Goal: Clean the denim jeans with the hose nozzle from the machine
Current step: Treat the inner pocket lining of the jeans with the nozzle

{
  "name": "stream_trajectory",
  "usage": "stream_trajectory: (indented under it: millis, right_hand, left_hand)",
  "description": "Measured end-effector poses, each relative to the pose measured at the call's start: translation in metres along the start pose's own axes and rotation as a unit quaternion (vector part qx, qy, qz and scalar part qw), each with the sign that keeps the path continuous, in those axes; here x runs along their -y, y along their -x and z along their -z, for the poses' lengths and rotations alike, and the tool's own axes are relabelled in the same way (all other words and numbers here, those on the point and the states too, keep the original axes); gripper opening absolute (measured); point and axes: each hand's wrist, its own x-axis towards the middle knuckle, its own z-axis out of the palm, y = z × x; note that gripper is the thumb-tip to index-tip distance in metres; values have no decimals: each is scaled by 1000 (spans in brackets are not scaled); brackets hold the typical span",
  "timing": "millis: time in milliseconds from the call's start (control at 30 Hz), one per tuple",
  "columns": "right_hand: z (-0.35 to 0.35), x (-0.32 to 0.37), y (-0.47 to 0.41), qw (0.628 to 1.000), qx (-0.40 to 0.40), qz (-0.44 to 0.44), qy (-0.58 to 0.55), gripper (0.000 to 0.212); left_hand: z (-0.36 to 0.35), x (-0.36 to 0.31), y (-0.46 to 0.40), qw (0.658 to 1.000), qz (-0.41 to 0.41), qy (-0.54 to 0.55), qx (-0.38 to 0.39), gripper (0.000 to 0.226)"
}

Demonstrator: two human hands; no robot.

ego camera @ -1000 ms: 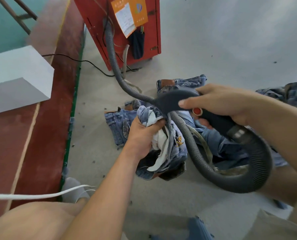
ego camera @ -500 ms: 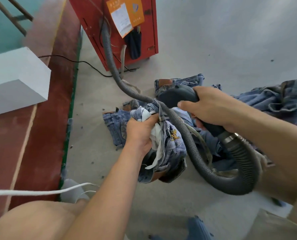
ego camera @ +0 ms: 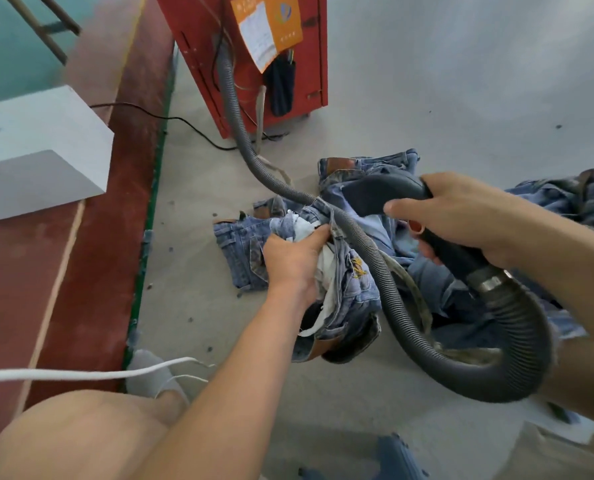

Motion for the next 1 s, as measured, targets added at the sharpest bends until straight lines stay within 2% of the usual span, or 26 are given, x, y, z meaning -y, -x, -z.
stream_trajectory:
  millis: [100,200,300,367,500,600,733,867,1000]
  right_hand:
    - [-2,-5,20,991,68,24,113,29]
    - [-14,-3,16,993,66,3,102,31]
    - [-18,2,-1,999,22,-20,17,32]
    - [-12,2,-4,1000,5,-28,-13,36]
    - [-1,-6,14,997,57,-12,43,32]
    - [-6,-2,22,993,91,-14,74,32]
    - [-15,-1,0,998,7,-46,-45,29]
    - [-18,-10,-9,983,-62,-73,-154,35]
    - [-47,-22,-5,996,-87,-7,-17,41]
  left_hand:
    - [0,-1,-3,1000,11,10,-28,37]
    - [0,2,-2,999,41,13,-14,56]
    - [1,6,-1,998,69,14,5,51]
    - [1,6,-1,999,51,1,-5,42]
    - [0,3,-3,999,19,-6,-40,38]
    - [-5,2,2,999,12,-9,-31,41]
    - [-6,4,7,1000,9,-7,-4,33]
    - [-8,3,10,999,9,-44,-27,31]
    - [-19,3,22,997,32,-67,-4,38]
